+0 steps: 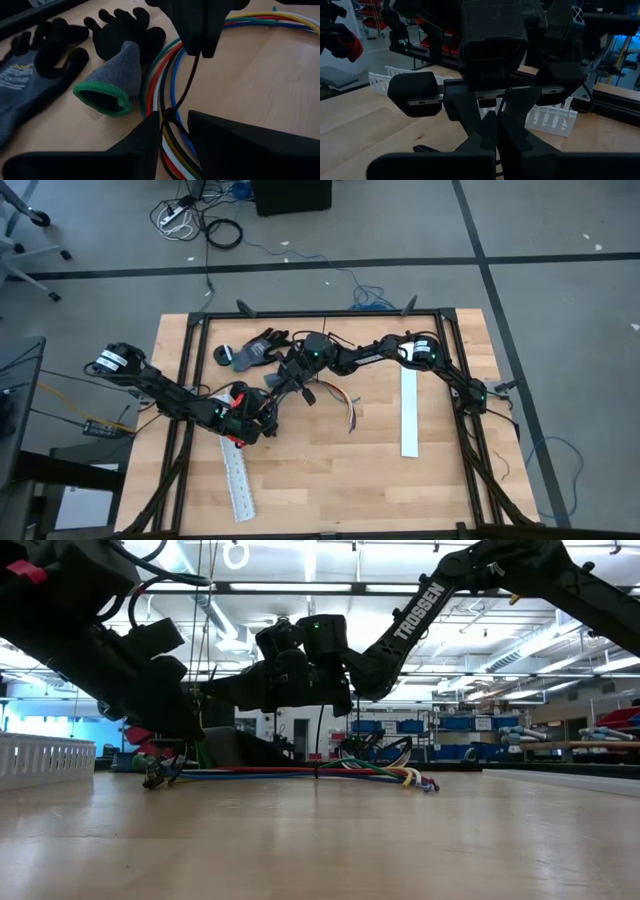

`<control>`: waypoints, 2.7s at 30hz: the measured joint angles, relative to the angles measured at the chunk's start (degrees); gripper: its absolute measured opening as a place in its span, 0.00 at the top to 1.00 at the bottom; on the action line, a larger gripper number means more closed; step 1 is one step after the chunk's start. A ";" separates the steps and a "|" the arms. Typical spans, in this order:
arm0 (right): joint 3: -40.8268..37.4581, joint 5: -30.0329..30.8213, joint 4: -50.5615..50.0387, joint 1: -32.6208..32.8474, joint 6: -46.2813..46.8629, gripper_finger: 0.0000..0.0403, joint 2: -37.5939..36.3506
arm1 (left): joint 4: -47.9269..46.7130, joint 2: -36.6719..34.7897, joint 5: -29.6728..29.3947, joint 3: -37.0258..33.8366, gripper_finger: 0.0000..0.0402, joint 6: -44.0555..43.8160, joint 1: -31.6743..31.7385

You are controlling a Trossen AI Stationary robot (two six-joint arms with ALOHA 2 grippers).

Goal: Ziptie cables
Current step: Wrap the cables together using the black zip

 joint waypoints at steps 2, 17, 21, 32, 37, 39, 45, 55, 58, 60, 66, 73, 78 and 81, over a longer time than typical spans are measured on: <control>0.00 -0.02 -0.14 0.00 0.02 1.00 -0.05 | -0.06 0.00 -0.89 -0.01 0.77 1.86 0.00; 0.00 -1.11 -0.46 -0.02 0.02 1.00 -0.13 | 7.51 0.04 -3.65 0.17 0.65 19.20 0.00; 0.00 -1.11 -0.61 0.00 0.04 1.00 -0.13 | 7.94 0.04 -3.68 0.17 0.65 18.82 0.00; 0.00 -1.11 -0.65 0.00 0.04 1.00 -0.13 | 7.43 0.04 -3.63 0.17 0.81 17.29 0.00; 0.00 -1.14 -0.72 -0.08 0.04 1.00 -0.13 | 6.85 0.02 -3.30 0.17 0.95 17.25 0.00; 0.00 -1.11 -0.81 -0.16 0.06 1.00 -0.13 | 6.86 0.02 -2.17 0.19 0.98 15.19 0.00; 0.00 -1.05 -0.87 -0.17 0.06 1.00 -0.13 | 5.89 -0.02 -1.81 0.24 0.98 9.62 0.42; 0.00 -1.07 -0.85 -0.17 0.06 1.00 -0.13 | 6.08 -0.02 -0.33 0.26 0.99 8.30 0.52; 0.00 -1.05 -0.81 -0.17 0.04 1.00 -0.13 | 5.95 -0.02 -0.20 0.26 0.99 8.46 0.52; 0.00 -1.03 -0.64 -0.17 0.05 1.00 -0.11 | 5.65 -0.02 -0.18 0.26 0.99 8.48 0.52; 0.00 -0.56 -0.19 -0.58 0.06 1.00 -0.09 | 5.26 -0.04 -0.12 0.26 0.99 8.50 0.55; 0.00 -0.59 1.07 -1.09 0.97 1.00 -0.07 | 5.22 -0.04 -0.33 0.26 0.99 8.46 0.57; 0.00 -0.55 2.39 -1.11 1.08 1.00 -0.07 | 5.26 -0.04 -0.18 0.24 0.99 8.45 0.57; -0.02 -0.57 3.66 -1.21 1.92 1.00 -0.04 | 5.32 -0.04 -0.21 0.24 0.99 8.44 0.57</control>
